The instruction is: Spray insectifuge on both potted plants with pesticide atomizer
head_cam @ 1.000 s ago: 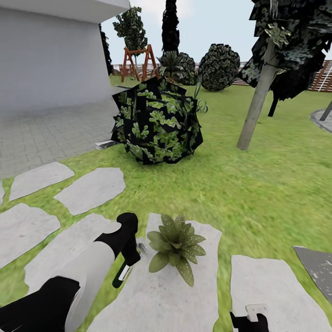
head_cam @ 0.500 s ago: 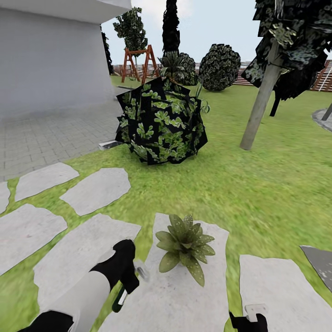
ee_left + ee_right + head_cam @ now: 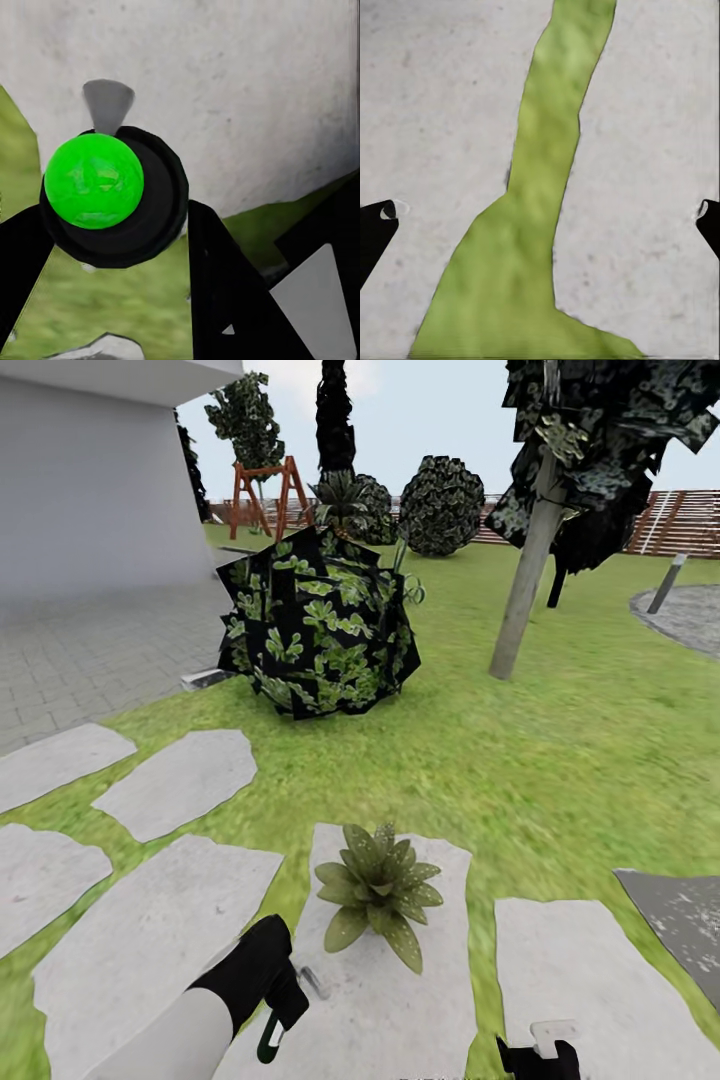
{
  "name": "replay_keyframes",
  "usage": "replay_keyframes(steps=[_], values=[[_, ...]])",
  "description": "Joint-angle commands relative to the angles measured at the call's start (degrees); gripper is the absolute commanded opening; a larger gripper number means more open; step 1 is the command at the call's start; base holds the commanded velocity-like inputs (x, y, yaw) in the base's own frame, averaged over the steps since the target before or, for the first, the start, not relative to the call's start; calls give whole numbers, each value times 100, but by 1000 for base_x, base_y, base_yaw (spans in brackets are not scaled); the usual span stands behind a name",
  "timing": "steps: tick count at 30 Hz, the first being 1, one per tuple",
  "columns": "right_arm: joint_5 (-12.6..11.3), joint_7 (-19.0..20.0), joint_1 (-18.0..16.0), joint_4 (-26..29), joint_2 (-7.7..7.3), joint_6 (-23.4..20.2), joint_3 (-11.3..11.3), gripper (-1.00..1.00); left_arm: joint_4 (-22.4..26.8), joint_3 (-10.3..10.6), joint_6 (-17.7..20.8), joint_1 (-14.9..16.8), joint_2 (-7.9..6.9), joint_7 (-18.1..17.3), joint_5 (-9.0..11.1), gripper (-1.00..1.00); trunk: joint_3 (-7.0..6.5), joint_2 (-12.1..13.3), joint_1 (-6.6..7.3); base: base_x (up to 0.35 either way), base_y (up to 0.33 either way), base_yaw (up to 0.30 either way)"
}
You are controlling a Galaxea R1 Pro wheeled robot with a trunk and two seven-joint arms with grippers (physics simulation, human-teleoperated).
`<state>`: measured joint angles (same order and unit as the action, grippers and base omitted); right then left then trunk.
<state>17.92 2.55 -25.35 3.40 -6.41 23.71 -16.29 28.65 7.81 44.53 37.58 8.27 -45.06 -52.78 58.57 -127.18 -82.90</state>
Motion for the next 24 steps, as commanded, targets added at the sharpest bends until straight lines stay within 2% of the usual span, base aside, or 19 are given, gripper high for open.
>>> replay_keyframes(steps=[1, 6, 7, 9, 10, 11, 17, 24], values=[[28, 27, -5, -6, 0, 18, -50, 100, 12, 9, 12, -2, -1, -56, -57, -100, 5, -2, 1, 0, 0, -293], [28, 26, -5, -6, 1, 19, -50, 100, 16, 3, 12, -5, -2, -52, -63, -100, 5, -2, 1, 0, 0, -158], [28, 26, -5, -6, 0, 19, -50, 100, 25, 2, 19, -5, -1, 171, -59, -100, 5, -2, 1, 0, 0, -7], [28, 26, -5, -6, 0, 19, -50, 100, 26, 0, 20, -5, -1, 278, -34, -100, 5, -2, 1, -73, 57, -3], [28, 26, -5, -6, 1, 19, -50, 100, 27, -6, 21, -5, 5, 324, 78, -100, 5, -2, 1, -156, 235, 0], [28, 26, -5, -6, 0, 19, -50, 100, 27, -7, 21, -5, 6, 328, 106, -100, 5, -2, 1, -84, 266, 0], [28, 26, -5, -6, 8, 19, -50, 100, 27, -8, 21, -5, 16, 332, 143, -100, 5, -2, 1, -18, 295, -25], [28, 26, -5, -6, 8, 19, -50, 100, 27, -8, 21, -5, 16, 333, 141, -100, 5, -2, 1, 0, 304, -257]])
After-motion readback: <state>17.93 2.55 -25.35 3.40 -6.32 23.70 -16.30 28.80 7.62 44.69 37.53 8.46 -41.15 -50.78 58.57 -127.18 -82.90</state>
